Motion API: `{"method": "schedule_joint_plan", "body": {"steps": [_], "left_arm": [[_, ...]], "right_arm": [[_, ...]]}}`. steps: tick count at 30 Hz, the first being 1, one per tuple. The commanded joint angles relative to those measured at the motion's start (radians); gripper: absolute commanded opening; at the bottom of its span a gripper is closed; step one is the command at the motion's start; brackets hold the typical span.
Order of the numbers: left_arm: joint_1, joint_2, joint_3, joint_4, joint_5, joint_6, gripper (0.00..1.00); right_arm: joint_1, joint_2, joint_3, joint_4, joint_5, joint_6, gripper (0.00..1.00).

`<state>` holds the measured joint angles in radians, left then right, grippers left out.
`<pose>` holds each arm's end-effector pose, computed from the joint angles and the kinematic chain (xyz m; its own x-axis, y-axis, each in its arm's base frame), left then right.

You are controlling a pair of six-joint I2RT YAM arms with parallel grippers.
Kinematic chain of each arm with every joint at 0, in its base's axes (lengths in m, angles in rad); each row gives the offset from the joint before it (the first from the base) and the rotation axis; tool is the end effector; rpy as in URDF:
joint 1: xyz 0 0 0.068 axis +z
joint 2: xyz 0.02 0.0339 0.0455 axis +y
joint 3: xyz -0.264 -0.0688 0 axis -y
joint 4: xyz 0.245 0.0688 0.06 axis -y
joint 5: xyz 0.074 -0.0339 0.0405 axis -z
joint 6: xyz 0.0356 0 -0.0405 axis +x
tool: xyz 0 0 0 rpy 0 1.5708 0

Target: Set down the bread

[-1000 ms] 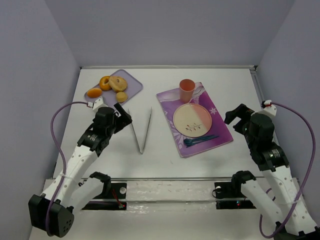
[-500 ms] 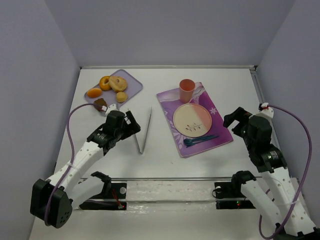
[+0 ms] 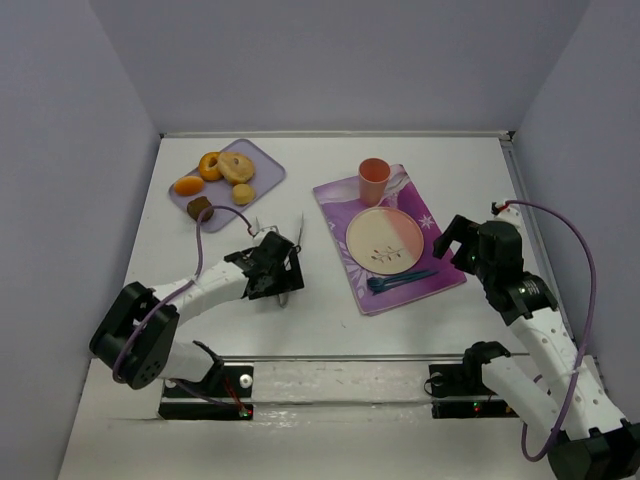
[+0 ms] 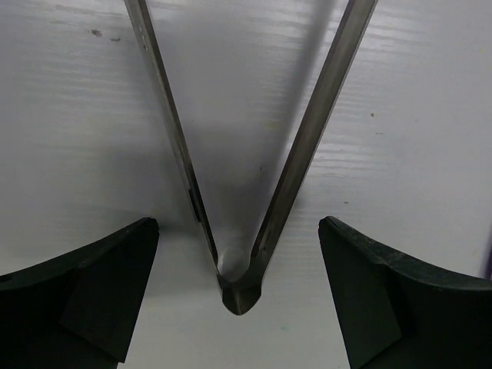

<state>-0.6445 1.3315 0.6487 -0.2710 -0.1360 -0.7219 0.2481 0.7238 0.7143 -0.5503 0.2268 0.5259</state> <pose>0.2016 -0.1455 0.1728 -0.8413 -0.1867 -0.5073 -0.0312 0.9536 -0.2993 0.1569 0.0315 0.2883 -0.4726 0.3849 -0.7928 0.2112 0.9228 0.3221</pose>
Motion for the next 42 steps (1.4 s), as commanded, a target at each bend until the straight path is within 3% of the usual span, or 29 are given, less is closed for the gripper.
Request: {"method": "schedule_joint_plan", "body": {"steps": [1,6,12,21,22,25,28,37,42], "left_arm": [[-0.007,0.063,0.075,-0.004,-0.068,0.016,0.99],[-0.007,0.192,0.170,-0.013,-0.131,0.048,0.99],[-0.007,0.354,0.324,-0.138,-0.284,0.010,0.99],[0.003,0.491,0.424,-0.139,-0.297,0.050,0.99],[0.003,0.491,0.425,-0.139,-0.298,0.050,0.95],[0.005,0.473,0.425,-0.146,-0.306,0.052,0.68],[0.005,0.393,0.436,-0.169,-0.321,0.052,0.55],[0.005,0.135,0.502,-0.238,-0.431,0.052,0.56],[0.080,0.078,0.514,-0.220,-0.390,0.088,0.56]], "right_arm": [[0.002,-0.012,0.007,0.038,-0.020,-0.024,1.00],[0.002,-0.021,0.002,0.038,-0.015,-0.023,1.00],[0.002,-0.021,0.001,0.041,-0.018,-0.023,1.00],[0.002,-0.012,-0.001,0.056,-0.052,-0.038,1.00],[0.002,-0.012,-0.001,0.056,-0.050,-0.038,1.00],[0.002,-0.015,-0.001,0.056,-0.050,-0.038,1.00],[0.002,-0.023,-0.003,0.058,-0.053,-0.040,1.00],[0.002,-0.052,-0.015,0.067,-0.066,-0.032,1.00],[0.002,-0.058,-0.019,0.069,-0.063,-0.032,1.00]]}}
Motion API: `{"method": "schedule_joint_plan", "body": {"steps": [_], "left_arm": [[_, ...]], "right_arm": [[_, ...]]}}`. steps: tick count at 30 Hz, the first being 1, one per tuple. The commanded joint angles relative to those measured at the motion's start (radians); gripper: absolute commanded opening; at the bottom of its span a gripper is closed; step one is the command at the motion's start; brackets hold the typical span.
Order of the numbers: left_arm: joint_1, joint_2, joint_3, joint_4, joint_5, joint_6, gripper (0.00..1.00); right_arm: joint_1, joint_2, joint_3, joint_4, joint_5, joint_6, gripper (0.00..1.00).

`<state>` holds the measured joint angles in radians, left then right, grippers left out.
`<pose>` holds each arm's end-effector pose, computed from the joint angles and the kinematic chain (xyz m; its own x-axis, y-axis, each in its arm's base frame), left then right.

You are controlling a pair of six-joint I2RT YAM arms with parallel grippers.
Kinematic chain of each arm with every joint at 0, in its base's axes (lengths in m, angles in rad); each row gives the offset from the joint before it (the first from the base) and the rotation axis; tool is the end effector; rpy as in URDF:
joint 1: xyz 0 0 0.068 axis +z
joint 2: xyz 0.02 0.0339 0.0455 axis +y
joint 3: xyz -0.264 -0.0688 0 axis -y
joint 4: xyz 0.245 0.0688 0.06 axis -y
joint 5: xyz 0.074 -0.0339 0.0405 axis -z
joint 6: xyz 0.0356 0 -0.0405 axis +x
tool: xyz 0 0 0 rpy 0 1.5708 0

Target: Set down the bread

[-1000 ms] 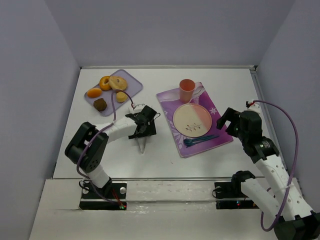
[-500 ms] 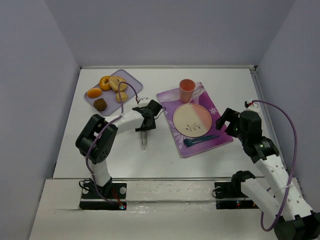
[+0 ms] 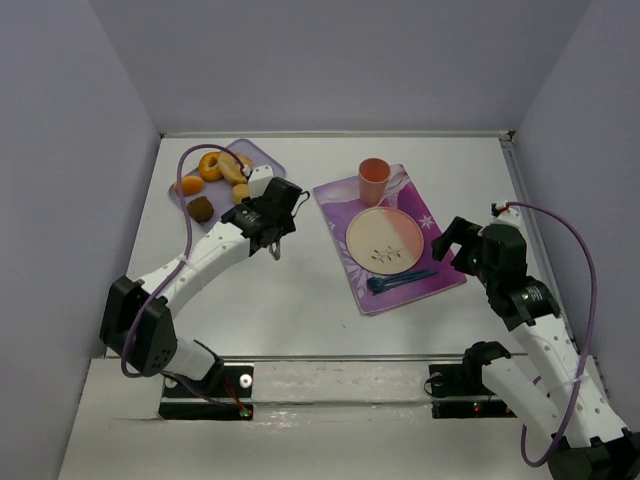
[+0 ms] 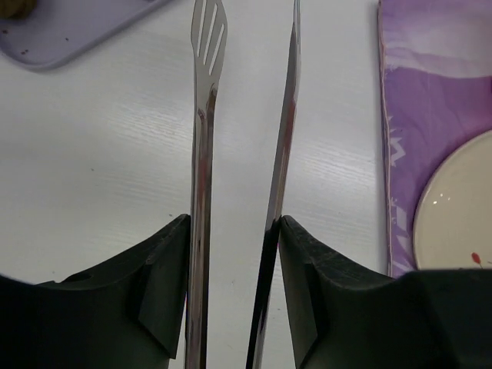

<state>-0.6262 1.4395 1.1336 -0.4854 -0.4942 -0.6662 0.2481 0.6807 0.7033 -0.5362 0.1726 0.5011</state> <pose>0.2620 -0.1687 0.2837 -0.6050 -0.2339 -0.7611 -0.1629 0.9720 -0.1692 0.1502 0.0317 0.2916 -0.4643 0.3706 -0.8044 0.1438 0.9277 0.3444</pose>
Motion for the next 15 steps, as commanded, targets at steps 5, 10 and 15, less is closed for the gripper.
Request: {"method": "schedule_joint_plan", "body": {"steps": [5,10,15], "left_arm": [[0.156,-0.022,0.051,-0.004,0.002,0.059,0.56],[0.235,-0.014,0.072,0.030,0.086,0.138,0.58],[0.261,0.051,0.118,0.027,0.080,0.195,0.67]], "right_arm": [[0.002,-0.015,-0.008,0.053,-0.004,-0.006,1.00],[0.002,-0.006,-0.007,0.054,-0.005,-0.006,1.00],[0.002,-0.001,-0.005,0.053,-0.004,-0.006,1.00]]}}
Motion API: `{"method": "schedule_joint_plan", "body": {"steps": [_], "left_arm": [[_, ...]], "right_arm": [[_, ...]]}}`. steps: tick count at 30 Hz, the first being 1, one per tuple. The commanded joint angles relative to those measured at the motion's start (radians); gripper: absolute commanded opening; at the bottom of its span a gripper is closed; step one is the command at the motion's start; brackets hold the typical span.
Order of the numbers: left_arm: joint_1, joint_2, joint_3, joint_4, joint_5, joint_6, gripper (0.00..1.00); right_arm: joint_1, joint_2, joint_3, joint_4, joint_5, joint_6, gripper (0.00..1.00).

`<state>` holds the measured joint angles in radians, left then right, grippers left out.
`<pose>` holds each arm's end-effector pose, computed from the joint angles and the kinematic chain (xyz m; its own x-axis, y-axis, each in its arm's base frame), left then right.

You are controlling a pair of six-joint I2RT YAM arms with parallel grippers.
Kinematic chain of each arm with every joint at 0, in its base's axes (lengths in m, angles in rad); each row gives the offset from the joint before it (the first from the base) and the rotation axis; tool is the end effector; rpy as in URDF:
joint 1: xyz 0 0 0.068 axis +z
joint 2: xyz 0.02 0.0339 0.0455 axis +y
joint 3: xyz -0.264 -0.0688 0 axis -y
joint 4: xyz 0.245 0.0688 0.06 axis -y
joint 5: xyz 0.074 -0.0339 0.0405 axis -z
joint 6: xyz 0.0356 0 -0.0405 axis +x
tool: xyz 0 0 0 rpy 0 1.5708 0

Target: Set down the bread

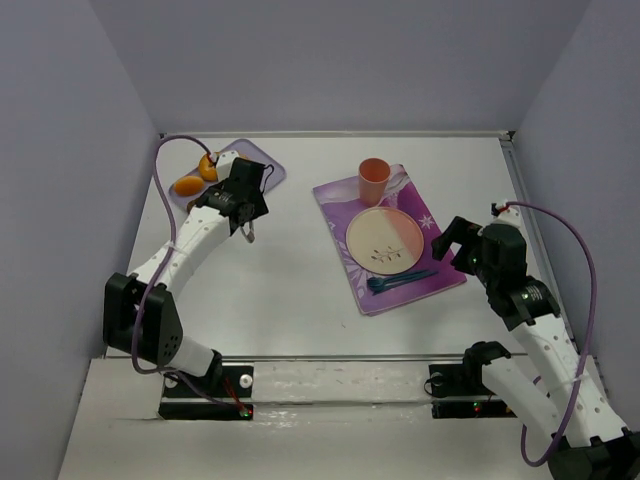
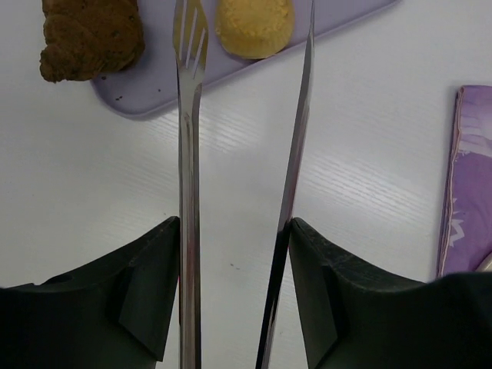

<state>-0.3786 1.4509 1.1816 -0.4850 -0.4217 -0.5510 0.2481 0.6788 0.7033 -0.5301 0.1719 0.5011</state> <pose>0.3010 -0.1041 0.2953 -0.5736 -0.2859 -0.7676 -0.2819 0.9488 -0.1427 0.1502 0.0318 0.2924 -0.4583 0.3722 -0.8071 0.1406 0.9270 0.3476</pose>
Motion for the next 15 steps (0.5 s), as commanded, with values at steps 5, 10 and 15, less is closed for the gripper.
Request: {"method": "schedule_joint_plan", "body": {"steps": [5,10,15], "left_arm": [[0.056,0.121,0.130,0.008,0.024,0.094,0.68],[0.064,0.181,0.182,-0.010,0.032,0.123,0.69],[0.093,0.223,0.184,0.016,0.076,0.143,0.70]], "right_arm": [[0.002,0.001,-0.007,0.048,-0.003,-0.006,1.00],[0.002,0.002,-0.007,0.048,0.001,-0.006,1.00],[0.002,0.004,-0.007,0.048,0.008,-0.006,1.00]]}}
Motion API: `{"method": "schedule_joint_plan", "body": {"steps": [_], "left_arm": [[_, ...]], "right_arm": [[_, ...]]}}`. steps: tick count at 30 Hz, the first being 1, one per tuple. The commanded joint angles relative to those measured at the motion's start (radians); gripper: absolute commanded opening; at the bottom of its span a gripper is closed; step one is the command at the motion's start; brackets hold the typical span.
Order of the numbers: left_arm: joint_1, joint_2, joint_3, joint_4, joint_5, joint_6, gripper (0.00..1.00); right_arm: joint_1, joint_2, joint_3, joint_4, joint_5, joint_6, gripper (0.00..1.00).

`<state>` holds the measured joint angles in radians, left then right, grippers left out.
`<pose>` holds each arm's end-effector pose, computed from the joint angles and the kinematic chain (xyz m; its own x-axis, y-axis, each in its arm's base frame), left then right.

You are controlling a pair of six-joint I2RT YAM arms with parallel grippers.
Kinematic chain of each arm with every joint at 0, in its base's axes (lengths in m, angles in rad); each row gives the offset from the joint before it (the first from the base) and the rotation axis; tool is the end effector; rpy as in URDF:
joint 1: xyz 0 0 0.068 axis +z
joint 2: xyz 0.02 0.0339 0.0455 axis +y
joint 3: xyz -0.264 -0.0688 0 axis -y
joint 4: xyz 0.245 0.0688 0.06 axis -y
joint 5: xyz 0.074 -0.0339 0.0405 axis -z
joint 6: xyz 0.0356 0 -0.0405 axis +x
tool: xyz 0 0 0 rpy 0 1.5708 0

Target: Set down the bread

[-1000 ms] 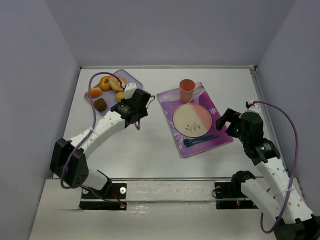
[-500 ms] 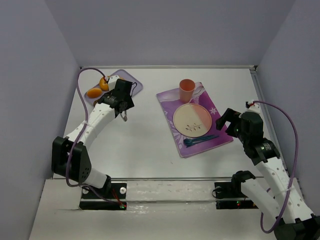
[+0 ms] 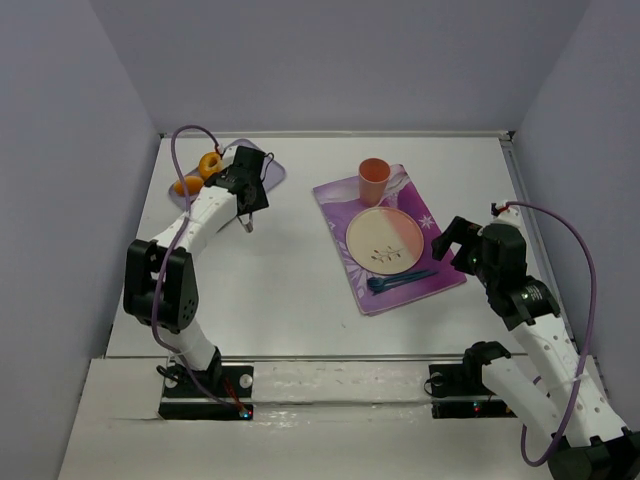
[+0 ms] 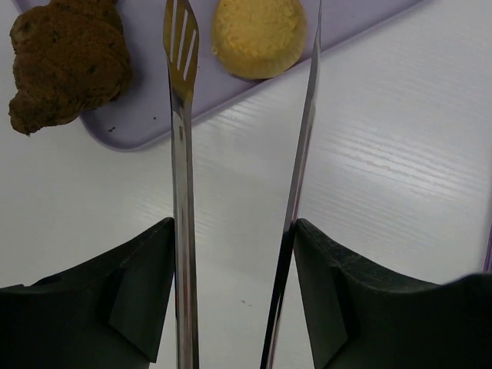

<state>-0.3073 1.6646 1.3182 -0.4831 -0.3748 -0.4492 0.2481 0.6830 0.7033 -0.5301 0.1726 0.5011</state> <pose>0.3546 -0.0989 0.2706 -0.6532 -0.2167 -0.7255 -0.2640 0.9632 -0.0500 0.1509 0.0319 0.2919 -0.4613 0.3713 -0.8058 0.1425 0.9274 0.3458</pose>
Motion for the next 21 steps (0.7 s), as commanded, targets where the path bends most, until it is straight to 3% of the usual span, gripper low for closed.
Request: {"method": "schedule_joint_plan", "body": {"steps": [1,8,13,16,21], "left_arm": [[0.025,0.017,0.049,0.017,0.046,0.043,0.69],[0.036,0.086,0.076,0.014,0.065,0.046,0.67],[0.047,0.095,0.099,0.005,0.070,0.040,0.56],[0.047,0.054,0.098,-0.008,0.070,0.023,0.46],[0.045,-0.083,0.014,-0.006,0.089,-0.022,0.39]], "right_arm": [[0.002,0.000,-0.005,0.048,0.007,-0.006,1.00],[0.002,0.001,-0.005,0.048,0.013,-0.006,1.00],[0.002,0.001,-0.005,0.048,0.015,-0.006,1.00],[0.002,-0.003,-0.005,0.050,0.016,-0.004,1.00],[0.002,-0.007,-0.005,0.050,0.015,-0.004,1.00]]}}
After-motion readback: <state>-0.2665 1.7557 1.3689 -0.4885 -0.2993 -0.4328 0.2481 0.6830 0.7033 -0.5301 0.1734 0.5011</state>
